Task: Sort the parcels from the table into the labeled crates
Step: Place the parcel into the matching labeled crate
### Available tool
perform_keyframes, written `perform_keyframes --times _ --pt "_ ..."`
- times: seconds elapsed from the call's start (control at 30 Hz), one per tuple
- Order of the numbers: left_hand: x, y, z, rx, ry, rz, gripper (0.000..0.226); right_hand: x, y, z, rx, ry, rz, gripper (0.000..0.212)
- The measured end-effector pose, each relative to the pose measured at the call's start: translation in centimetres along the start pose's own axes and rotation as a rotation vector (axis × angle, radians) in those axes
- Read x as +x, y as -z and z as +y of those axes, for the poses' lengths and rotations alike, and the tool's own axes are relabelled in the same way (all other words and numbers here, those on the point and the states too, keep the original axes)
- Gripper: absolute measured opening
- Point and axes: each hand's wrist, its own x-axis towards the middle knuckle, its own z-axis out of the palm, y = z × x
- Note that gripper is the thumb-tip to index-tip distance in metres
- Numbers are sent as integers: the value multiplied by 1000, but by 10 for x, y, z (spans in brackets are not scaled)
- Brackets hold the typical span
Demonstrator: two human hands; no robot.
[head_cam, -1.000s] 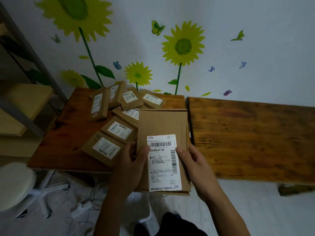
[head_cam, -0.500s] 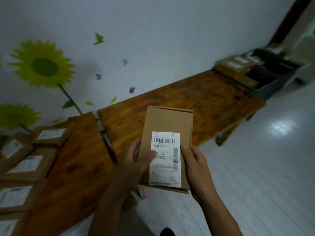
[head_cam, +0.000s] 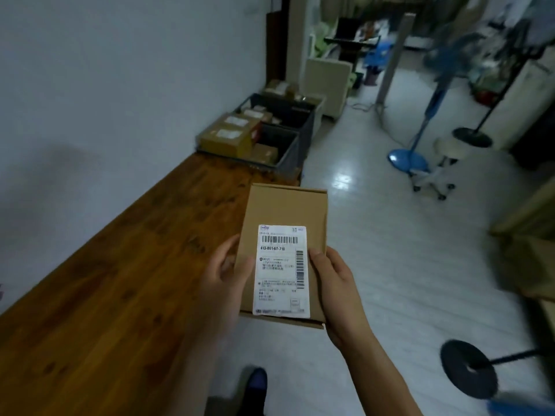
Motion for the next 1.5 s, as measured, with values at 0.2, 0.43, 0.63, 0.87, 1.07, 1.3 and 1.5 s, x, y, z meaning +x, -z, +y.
perform_keyframes --times 0.2,0.43,0.63,0.87,1.07,1.3,1.5 --pt "142 -61 18 -41 -24 -110 44 124 6 -39 -13 45 110 34" --pt "299 -156 65 -20 -18 -376 32 268 38 -101 56 77 292 29" --pt "415 -270 72 1 4 -442 28 404 98 -122 97 37 392 27" --pt "555 -423 97 108 -22 -366 16 595 186 -172 68 33 341 25" --pt "675 -508 129 77 31 -290 14 743 229 -227 -29 10 299 27" --pt "844 -595 109 211 -12 -159 15 946 251 -247 -252 -30 201 29" --pt "1016 -648 90 303 -24 -138 35 1153 234 -269 -438 -22 116 32"
